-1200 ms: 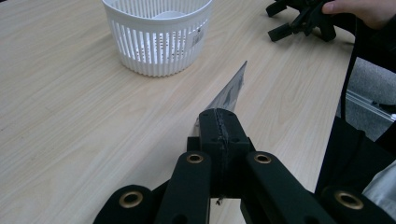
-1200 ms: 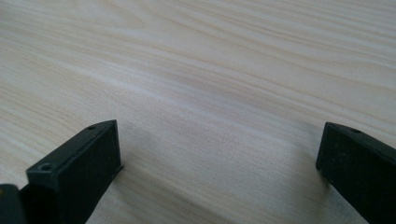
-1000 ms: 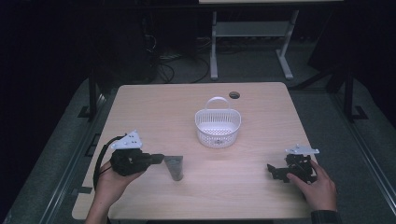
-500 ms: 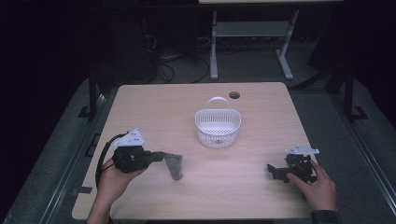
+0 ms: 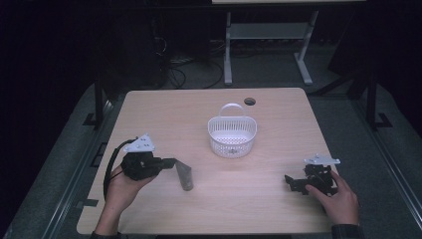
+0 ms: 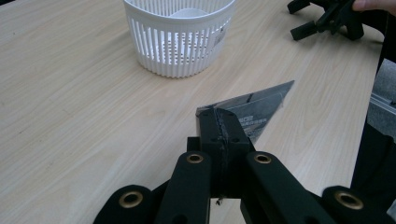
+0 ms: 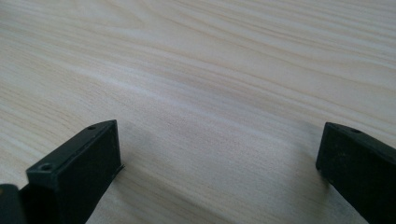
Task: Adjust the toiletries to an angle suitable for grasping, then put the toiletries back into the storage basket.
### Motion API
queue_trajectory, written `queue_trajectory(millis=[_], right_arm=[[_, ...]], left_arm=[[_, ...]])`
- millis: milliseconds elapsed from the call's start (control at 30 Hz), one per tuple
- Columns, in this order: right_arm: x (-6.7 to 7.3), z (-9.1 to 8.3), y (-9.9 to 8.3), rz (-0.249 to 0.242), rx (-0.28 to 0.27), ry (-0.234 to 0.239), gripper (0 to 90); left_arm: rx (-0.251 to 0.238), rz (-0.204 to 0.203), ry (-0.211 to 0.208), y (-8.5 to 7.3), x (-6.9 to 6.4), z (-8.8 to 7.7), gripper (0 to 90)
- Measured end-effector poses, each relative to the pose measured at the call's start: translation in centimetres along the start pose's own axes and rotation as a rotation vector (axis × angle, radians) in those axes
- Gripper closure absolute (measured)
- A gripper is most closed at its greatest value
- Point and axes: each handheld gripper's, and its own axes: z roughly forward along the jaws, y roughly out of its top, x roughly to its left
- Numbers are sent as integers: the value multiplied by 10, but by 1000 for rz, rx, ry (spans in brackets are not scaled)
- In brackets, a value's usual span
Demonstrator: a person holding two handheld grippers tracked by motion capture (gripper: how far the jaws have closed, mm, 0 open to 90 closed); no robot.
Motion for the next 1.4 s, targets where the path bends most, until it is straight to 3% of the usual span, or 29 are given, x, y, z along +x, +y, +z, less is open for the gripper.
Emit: queue_trajectory(millis=[700,933,1267,1300,1400], right_arm=[[0,0,0,0,0,0,0],[0,0,0,-1,0,0,0],[0,0,0,-1,0,0,0],[0,0,0,0,0,0,0],[0,0,0,0,0,0,0]], left_arm=[[-13,3,5,10,10,14,897],[-13,4,-5,6,11,10,895],[-13,-1,5,3,11,-2,575],[-14,-3,3,4,11,-4,575],[-9,8,10,6,10,-6,450]])
